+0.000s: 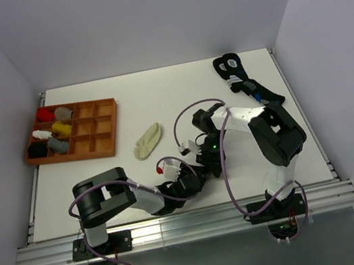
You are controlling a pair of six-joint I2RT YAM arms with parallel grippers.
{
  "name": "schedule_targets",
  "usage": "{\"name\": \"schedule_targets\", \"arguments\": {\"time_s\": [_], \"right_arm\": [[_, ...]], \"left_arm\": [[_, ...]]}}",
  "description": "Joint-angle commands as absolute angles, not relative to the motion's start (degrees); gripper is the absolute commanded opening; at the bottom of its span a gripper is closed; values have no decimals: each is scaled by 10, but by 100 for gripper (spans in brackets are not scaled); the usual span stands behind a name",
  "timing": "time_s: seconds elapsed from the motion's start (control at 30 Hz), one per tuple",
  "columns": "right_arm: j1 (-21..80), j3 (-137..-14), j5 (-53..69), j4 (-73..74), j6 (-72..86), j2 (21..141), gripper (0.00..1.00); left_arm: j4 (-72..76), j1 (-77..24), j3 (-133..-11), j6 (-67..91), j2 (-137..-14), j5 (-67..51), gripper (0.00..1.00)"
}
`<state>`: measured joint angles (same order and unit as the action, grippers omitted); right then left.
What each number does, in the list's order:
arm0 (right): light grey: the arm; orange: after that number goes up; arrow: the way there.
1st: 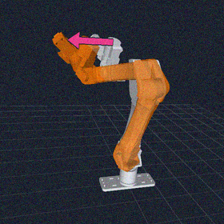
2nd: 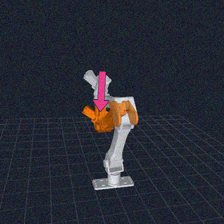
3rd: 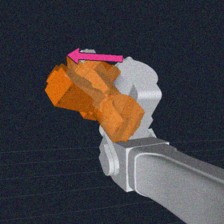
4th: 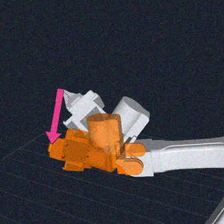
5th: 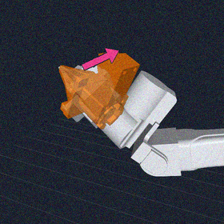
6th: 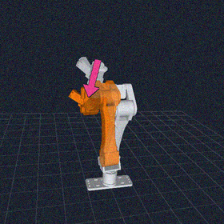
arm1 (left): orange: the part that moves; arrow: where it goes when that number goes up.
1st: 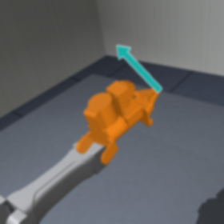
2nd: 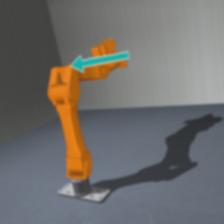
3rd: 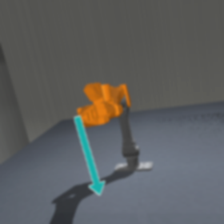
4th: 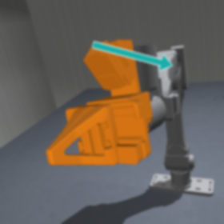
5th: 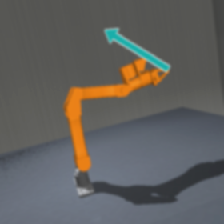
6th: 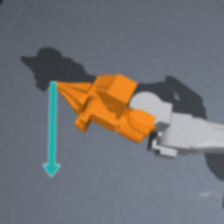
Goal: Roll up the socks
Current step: Pick up the sock at the center of the board.
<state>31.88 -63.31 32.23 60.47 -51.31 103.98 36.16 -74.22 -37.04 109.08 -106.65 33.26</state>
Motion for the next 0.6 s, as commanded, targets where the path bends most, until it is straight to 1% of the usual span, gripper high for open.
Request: {"name": "schedule_targets", "arguments": {"time_s": [0.0,0.03,0.13,0.37,0.57], "right_arm": [[345,-625,418,646,-488,995,24],[345,-621,410,629,-469,991,31],[344,-607,374,596,-435,972,40],[309,-580,323,560,-398,920,57],[277,-585,312,581,-389,882,58]], "left_arm": [[214,-714,-389,1060,-1091,336,0],[211,-712,-389,1059,-1090,328,0],[193,-704,-388,1065,-1087,315,0],[190,-690,-381,1021,-1074,288,0],[208,-671,-372,982,-1079,262,0]]}}
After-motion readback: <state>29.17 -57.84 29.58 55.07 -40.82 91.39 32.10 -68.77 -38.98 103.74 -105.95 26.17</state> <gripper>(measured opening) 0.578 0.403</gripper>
